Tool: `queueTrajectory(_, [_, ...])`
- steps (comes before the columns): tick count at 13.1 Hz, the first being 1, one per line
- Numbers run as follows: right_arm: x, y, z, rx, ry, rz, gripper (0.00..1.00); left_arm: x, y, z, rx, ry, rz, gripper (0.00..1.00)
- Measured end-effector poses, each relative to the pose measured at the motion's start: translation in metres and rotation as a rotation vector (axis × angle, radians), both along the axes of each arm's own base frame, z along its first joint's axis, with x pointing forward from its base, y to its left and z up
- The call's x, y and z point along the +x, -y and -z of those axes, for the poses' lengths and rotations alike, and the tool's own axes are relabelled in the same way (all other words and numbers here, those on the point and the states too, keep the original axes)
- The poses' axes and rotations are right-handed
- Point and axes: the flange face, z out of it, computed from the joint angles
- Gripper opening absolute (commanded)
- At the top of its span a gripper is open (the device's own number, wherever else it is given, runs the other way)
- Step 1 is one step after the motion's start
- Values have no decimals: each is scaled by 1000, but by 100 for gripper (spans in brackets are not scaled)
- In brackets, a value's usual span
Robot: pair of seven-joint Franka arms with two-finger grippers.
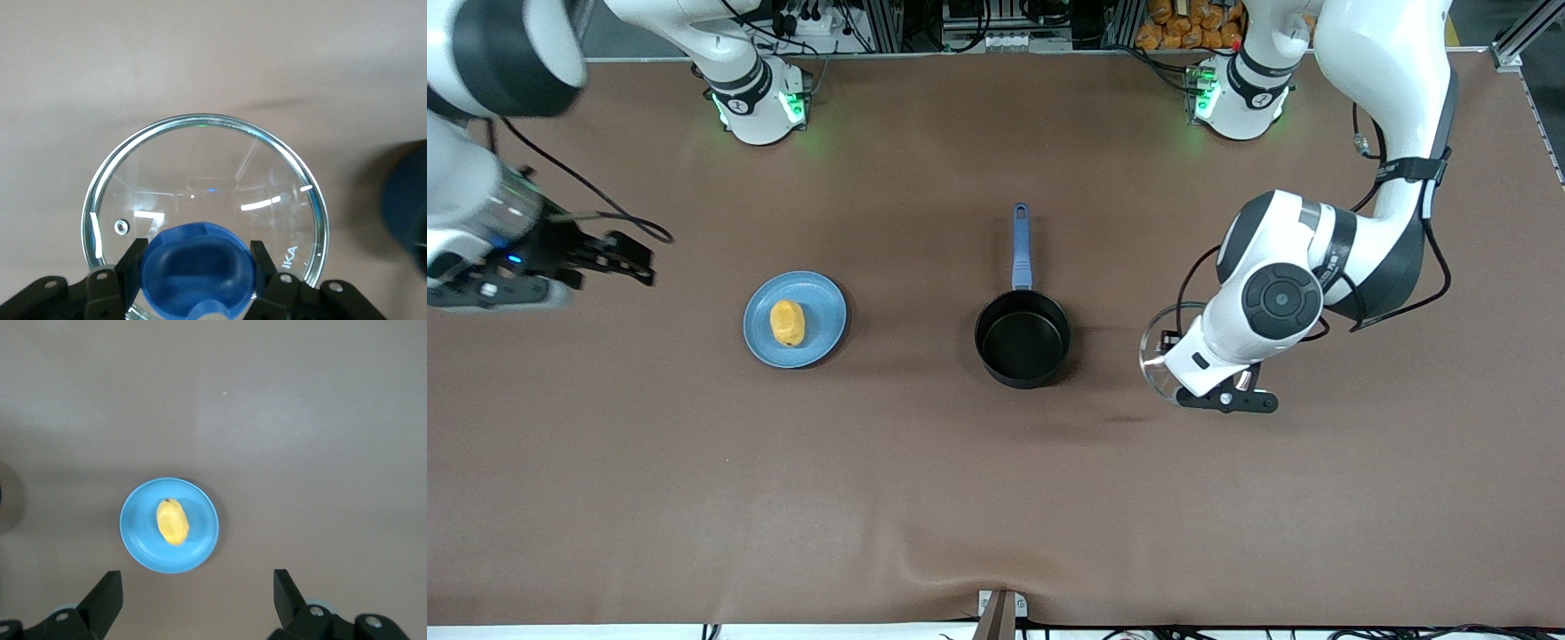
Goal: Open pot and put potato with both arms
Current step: 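Lift the lid off the pot while the right gripper reaches the potato, then grasp the yellow potato on the blue plate with the right gripper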
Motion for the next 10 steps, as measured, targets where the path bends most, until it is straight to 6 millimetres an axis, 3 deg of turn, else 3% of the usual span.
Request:
queueTrajectory(3, [-3, -35, 60, -13, -46, 34, 100, -4, -34, 49, -12, 27, -27, 0])
queueTrajectory(5, [-1, -41, 97, -26, -96, 27, 100, -9, -55, 76, -12, 49, -30, 0])
queueTrajectory(7, [2, -46, 135, -27, -83, 21, 100, -10, -76, 91, -17, 70, -24, 0])
queueTrajectory(10, [-15, -62, 199, -28, -58, -11, 100, -14, -92, 108, -33, 94, -34, 0])
